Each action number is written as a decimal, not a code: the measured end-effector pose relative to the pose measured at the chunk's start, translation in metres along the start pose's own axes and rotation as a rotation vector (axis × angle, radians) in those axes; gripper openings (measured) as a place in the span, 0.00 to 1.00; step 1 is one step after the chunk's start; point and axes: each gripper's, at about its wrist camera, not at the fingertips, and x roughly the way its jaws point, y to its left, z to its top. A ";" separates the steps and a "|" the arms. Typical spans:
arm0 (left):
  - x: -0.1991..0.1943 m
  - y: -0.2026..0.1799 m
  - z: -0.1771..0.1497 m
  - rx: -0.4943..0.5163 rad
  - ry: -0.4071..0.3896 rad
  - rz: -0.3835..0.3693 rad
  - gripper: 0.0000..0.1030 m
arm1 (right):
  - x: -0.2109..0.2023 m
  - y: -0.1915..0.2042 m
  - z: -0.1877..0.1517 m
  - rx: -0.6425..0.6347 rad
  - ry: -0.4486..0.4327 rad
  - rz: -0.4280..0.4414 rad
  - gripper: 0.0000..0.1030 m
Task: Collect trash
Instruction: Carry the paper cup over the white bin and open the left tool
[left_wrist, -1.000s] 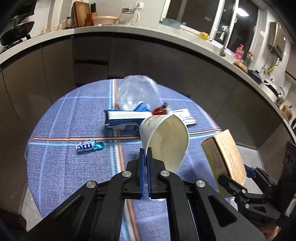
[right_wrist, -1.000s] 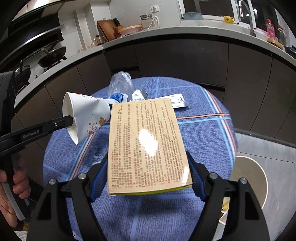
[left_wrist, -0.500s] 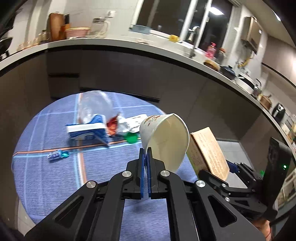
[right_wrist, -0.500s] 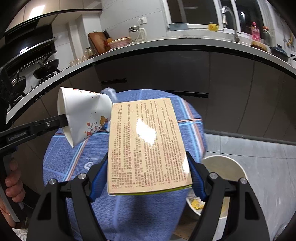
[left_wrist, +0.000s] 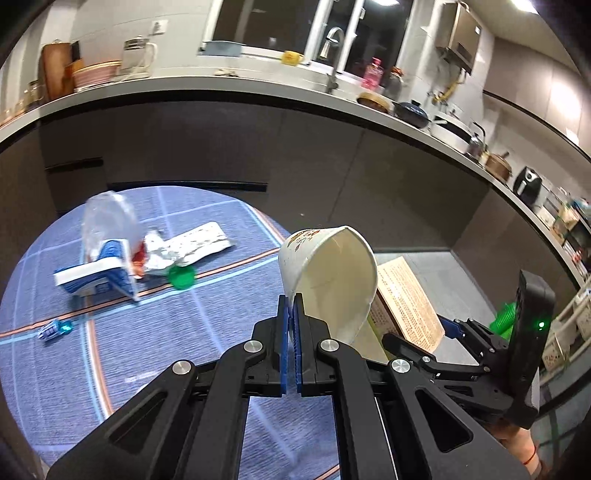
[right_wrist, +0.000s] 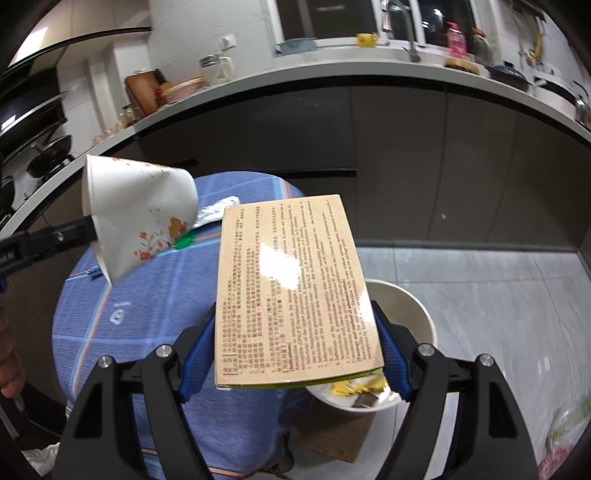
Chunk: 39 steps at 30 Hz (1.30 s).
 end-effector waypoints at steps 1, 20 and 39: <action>0.004 -0.005 0.001 0.010 0.004 -0.004 0.02 | 0.000 -0.004 -0.002 0.007 0.003 -0.008 0.74; 0.098 -0.065 -0.007 0.125 0.175 -0.084 0.02 | 0.036 -0.071 -0.041 0.129 0.110 -0.104 0.74; 0.162 -0.077 -0.018 0.179 0.264 -0.058 0.04 | 0.094 -0.087 -0.051 0.105 0.219 -0.094 0.78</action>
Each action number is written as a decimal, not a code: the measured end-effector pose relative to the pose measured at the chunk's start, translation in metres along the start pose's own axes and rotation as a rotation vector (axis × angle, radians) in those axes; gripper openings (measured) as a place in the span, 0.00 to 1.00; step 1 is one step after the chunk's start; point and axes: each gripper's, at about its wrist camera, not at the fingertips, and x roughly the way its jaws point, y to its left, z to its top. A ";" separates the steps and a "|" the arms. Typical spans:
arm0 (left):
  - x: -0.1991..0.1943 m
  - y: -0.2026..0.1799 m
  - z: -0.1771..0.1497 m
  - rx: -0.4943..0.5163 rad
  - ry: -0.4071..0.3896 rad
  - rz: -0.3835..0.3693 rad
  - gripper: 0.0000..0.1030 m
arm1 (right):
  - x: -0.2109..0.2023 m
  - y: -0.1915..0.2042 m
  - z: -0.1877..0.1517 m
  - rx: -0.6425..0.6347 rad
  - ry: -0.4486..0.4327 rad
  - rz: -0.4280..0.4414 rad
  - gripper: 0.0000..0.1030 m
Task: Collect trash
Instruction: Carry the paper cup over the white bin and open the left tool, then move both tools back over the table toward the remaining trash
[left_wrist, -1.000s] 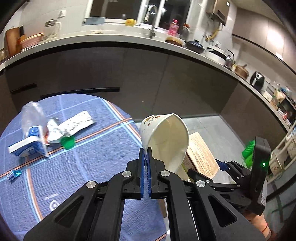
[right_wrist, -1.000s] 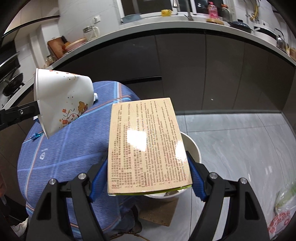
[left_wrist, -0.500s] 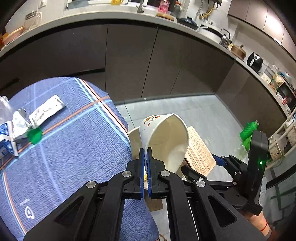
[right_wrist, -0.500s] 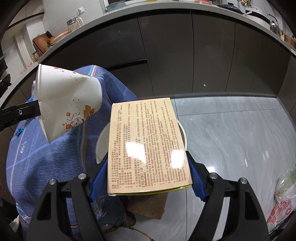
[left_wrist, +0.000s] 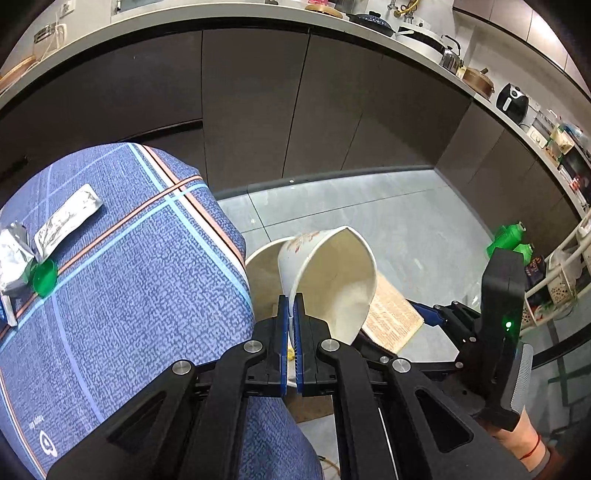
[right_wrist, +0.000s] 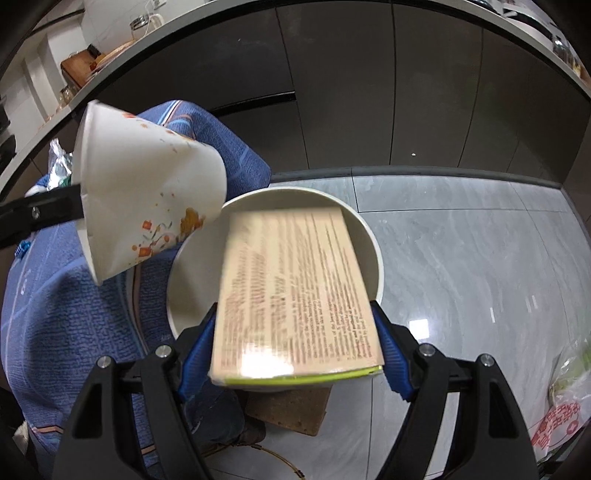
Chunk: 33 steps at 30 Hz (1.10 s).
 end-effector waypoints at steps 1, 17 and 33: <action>0.000 -0.001 0.001 0.005 -0.006 0.005 0.08 | 0.002 0.002 0.001 -0.009 0.001 -0.002 0.88; -0.023 0.016 0.008 -0.079 -0.128 0.069 0.87 | 0.007 -0.005 -0.001 -0.004 -0.007 -0.003 0.97; -0.056 0.028 0.000 -0.159 -0.170 0.109 0.92 | -0.021 0.009 0.004 -0.025 -0.050 0.027 0.97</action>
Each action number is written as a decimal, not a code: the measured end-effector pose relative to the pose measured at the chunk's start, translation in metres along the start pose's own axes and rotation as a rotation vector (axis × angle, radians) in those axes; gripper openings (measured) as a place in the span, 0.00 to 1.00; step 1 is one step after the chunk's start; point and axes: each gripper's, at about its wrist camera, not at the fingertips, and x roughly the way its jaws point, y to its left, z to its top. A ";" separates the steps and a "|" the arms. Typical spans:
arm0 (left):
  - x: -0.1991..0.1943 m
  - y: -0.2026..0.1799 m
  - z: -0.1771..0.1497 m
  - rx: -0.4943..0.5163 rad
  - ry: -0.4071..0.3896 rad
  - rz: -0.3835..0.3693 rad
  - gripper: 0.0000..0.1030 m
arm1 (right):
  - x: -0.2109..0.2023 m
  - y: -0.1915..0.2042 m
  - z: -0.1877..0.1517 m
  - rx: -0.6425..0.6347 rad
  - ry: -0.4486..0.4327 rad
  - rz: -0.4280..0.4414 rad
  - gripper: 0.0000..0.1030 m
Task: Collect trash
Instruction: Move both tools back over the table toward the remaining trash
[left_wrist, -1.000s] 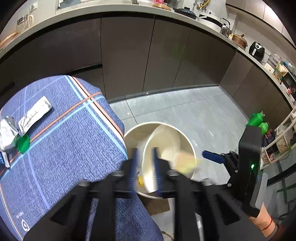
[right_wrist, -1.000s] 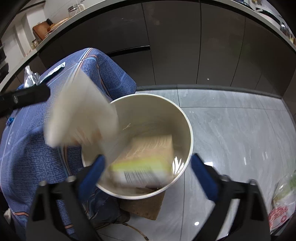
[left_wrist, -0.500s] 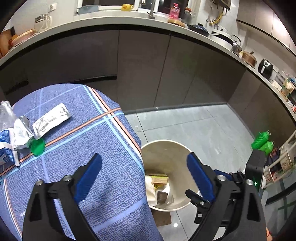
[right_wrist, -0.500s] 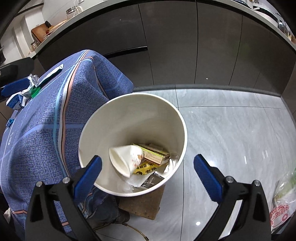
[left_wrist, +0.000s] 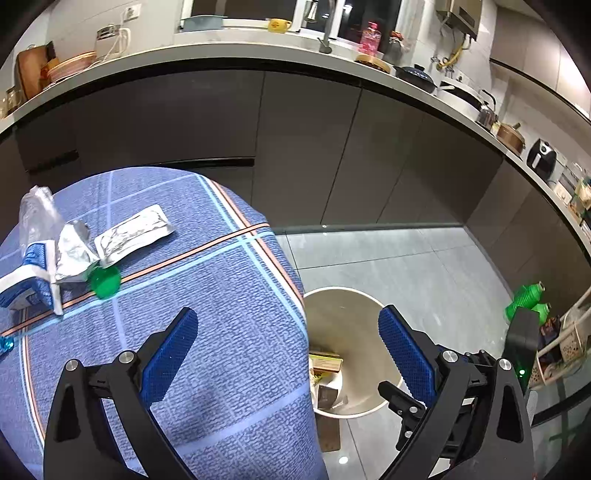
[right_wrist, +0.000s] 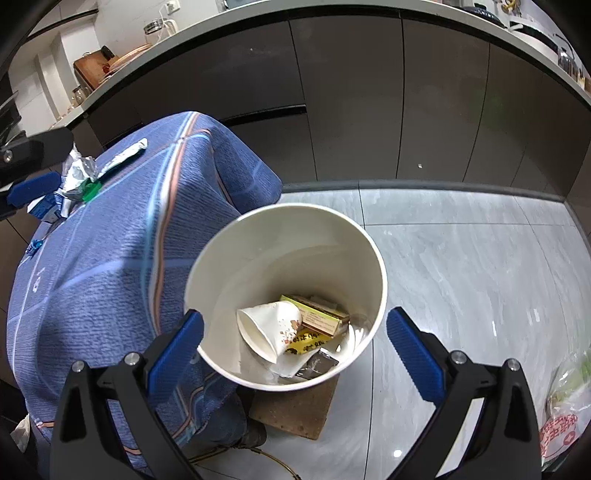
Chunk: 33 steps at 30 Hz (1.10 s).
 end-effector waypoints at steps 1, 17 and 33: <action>-0.003 0.002 0.000 -0.010 -0.001 0.002 0.92 | -0.002 0.001 0.001 -0.001 -0.003 0.002 0.97; -0.062 0.033 -0.013 -0.060 -0.073 0.067 0.92 | -0.038 0.040 0.017 -0.088 -0.062 0.026 0.97; -0.140 0.143 -0.068 -0.204 -0.114 0.209 0.92 | -0.059 0.130 0.030 -0.237 -0.089 0.164 0.97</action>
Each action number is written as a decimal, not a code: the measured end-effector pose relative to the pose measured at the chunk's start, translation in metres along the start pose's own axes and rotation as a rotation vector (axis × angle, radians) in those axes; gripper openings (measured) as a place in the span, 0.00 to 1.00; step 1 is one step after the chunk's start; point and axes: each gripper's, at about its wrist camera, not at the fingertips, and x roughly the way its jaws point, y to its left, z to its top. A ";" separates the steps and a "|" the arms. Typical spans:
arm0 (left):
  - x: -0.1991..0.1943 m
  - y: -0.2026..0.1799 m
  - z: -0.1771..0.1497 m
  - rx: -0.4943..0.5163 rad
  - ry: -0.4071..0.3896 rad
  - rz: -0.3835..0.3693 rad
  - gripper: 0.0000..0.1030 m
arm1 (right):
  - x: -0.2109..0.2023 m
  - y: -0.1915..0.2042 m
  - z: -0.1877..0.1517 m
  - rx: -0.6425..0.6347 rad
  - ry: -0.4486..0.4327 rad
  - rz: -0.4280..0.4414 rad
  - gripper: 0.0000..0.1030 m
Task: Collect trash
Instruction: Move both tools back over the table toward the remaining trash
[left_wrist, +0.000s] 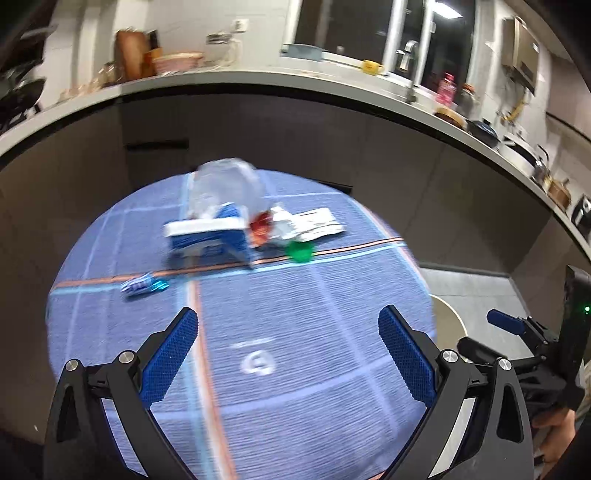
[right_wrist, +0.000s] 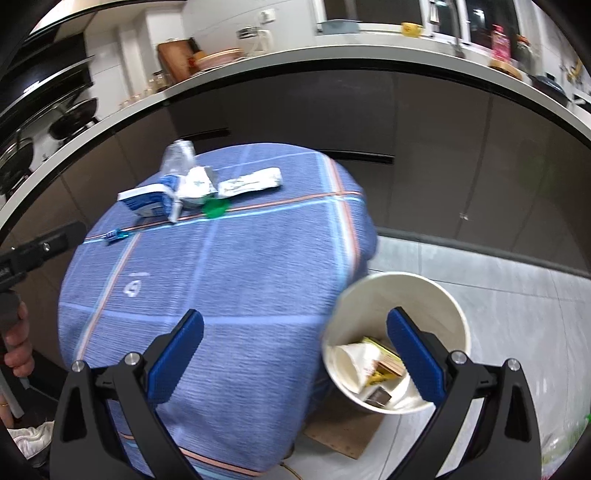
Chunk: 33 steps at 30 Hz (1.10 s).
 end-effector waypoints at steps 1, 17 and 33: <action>-0.002 0.010 -0.001 -0.019 0.004 0.005 0.92 | 0.001 0.005 0.002 -0.009 0.000 0.010 0.97; 0.019 0.126 0.005 -0.115 0.063 0.028 0.77 | 0.053 0.087 0.037 -0.118 0.061 0.125 0.81; 0.084 0.138 0.028 0.028 0.153 0.056 0.51 | 0.105 0.104 0.057 -0.134 0.107 0.130 0.67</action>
